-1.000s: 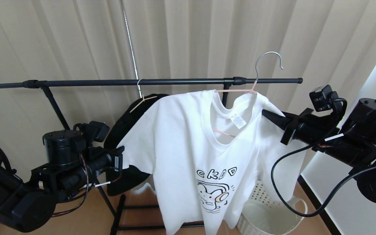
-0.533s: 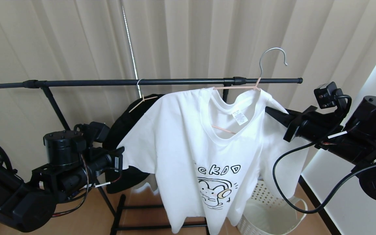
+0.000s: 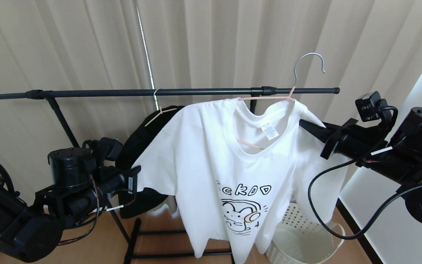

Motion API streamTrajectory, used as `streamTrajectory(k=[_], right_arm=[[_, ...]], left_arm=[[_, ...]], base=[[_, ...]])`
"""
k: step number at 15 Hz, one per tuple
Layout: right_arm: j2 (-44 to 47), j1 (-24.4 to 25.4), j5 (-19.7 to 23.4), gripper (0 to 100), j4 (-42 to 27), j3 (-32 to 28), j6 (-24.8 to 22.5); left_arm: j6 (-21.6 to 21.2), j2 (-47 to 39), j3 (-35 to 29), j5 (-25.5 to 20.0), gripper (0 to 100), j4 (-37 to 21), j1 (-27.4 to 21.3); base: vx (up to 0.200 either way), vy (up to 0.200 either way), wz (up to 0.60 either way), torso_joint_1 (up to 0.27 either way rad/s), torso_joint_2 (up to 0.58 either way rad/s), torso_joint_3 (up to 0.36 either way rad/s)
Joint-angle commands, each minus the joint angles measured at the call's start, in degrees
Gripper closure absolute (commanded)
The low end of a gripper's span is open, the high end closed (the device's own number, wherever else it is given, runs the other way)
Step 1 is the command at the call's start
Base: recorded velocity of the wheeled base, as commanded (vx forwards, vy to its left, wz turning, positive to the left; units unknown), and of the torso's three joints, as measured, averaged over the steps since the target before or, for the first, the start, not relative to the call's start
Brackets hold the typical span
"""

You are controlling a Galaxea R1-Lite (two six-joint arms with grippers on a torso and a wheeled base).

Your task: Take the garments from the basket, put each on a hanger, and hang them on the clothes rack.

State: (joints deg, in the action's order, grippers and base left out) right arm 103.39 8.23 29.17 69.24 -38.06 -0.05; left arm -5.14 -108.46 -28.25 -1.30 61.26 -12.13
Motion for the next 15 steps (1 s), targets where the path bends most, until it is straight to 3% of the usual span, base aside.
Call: streamTrajectory(k=[1,11,15], right_arm=[[0.0,0.0,0.0,100,0.0,0.0,0.0],[2.1,0.3,0.0,100,0.1,0.5,-0.2],[4.0,0.8,0.0,100,0.1,0.6,-0.5]], left_arm=[[0.0,-0.5,0.1,0.1,0,0.8,0.0],[0.7,2.8,1.0,-0.5,0,1.2,-0.7],[0.7,6.2,2.6,-0.6,0,1.1,-3.9]], base=[[0.0,0.0,0.0,0.0,0.0,0.0],[0.0,0.0,0.0,0.0,0.0,0.0],[0.0,0.0,0.0,0.0,0.0,0.0]])
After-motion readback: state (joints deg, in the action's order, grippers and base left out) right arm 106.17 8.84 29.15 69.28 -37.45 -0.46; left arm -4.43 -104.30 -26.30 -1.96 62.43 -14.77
